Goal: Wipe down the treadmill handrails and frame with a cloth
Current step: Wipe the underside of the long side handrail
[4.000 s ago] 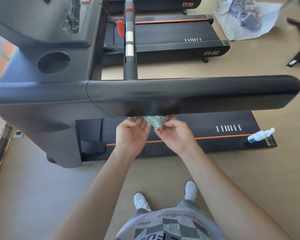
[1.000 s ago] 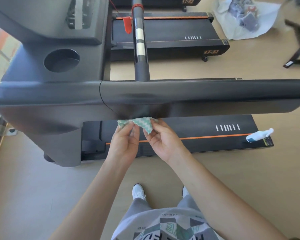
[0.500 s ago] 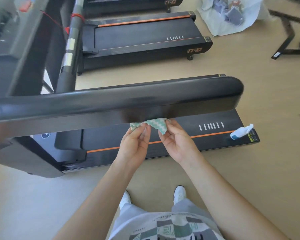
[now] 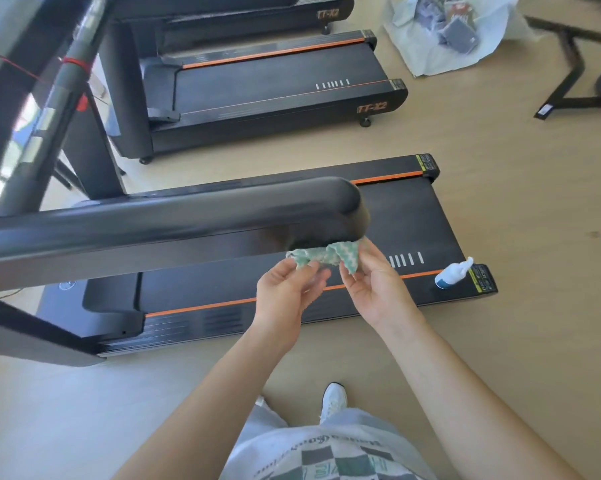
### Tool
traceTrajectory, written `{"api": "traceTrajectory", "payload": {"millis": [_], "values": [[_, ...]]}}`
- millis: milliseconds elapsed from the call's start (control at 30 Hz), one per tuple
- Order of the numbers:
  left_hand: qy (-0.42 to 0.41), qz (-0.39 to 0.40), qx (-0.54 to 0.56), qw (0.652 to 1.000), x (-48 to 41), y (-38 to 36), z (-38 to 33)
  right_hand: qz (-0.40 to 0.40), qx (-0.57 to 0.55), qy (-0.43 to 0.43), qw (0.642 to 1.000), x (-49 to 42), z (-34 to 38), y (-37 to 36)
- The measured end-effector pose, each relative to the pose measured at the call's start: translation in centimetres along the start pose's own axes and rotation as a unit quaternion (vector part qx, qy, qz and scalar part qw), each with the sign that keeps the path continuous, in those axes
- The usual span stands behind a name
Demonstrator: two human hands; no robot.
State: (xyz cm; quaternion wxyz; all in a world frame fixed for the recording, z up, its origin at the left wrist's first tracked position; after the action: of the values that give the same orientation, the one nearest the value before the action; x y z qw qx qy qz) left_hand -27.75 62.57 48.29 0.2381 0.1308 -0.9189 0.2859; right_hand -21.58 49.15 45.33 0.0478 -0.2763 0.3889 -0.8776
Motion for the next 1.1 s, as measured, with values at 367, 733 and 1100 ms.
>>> {"api": "traceTrajectory", "payload": {"millis": [367,733,1100], "values": [[-0.499,-0.059,-0.558,0.660,4.8,-8.3,-14.6,0.021,0.200,0.159,0.967,0.4,8.4,-1.7],[-0.477,-0.114,-0.660,0.569,1.5,-9.1,-14.4,0.206,0.539,0.178,0.797,-0.2,10.7,-7.5],[-0.439,-0.295,-0.605,0.595,1.6,-10.4,-12.4,0.418,0.488,0.003,0.766,-5.8,10.7,-6.8]]}}
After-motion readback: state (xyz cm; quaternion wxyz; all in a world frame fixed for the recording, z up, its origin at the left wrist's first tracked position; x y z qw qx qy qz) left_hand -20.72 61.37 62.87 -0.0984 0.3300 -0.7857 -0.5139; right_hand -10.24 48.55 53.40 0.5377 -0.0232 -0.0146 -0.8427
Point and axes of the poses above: each hand's wrist, its own x-axis away from the middle knuckle, its own y-axis out of the back of the hand, z = x × y, the point moved 8 cm from there along -x, towards the middle knuckle, and after that the axes turned 8 degrees about z, right-handed, at the moved point
